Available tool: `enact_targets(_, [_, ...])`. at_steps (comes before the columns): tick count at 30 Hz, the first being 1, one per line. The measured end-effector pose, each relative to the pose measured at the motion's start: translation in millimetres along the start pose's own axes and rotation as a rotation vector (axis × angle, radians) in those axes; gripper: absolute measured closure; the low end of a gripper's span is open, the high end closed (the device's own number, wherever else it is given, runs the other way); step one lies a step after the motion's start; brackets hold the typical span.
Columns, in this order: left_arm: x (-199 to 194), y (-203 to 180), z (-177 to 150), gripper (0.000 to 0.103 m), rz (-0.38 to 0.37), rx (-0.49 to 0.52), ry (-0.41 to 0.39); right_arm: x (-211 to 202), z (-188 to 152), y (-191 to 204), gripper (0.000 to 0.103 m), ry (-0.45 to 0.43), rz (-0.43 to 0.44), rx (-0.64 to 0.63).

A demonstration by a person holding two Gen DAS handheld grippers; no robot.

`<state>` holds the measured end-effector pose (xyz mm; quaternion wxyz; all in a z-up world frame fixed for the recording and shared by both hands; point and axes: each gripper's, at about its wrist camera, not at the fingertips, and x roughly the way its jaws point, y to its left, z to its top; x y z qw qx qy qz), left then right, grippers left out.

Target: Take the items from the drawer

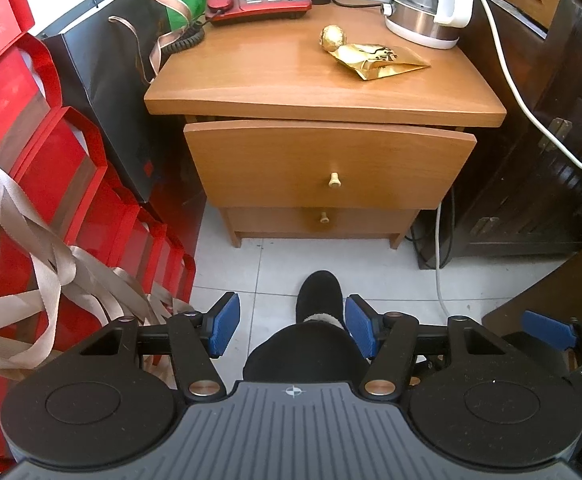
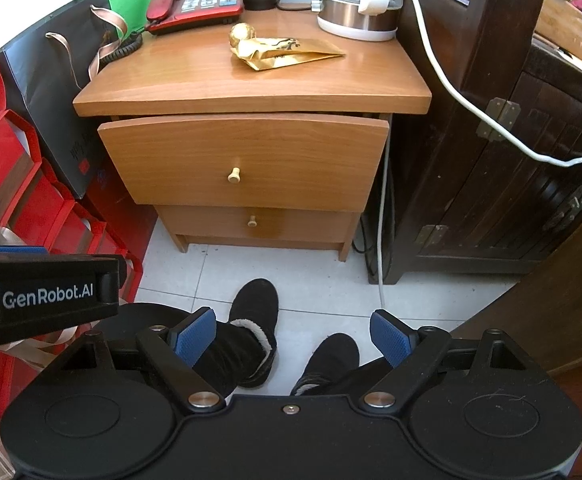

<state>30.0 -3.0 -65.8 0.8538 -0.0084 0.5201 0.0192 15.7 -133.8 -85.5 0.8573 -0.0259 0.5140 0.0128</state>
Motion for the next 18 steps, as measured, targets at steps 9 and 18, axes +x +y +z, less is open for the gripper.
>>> enact_targets(9, [-2.5,-0.4,-0.2,0.041,0.010,-0.001,-0.019,-1.2,-0.3,0.8,0.020,-0.004,-0.001,-0.001])
enact_targets(18, [-6.9,0.6,0.2,0.041,0.024,-0.005,-0.049,-3.3,0.2,0.5,0.020,-0.013,-0.002,0.003])
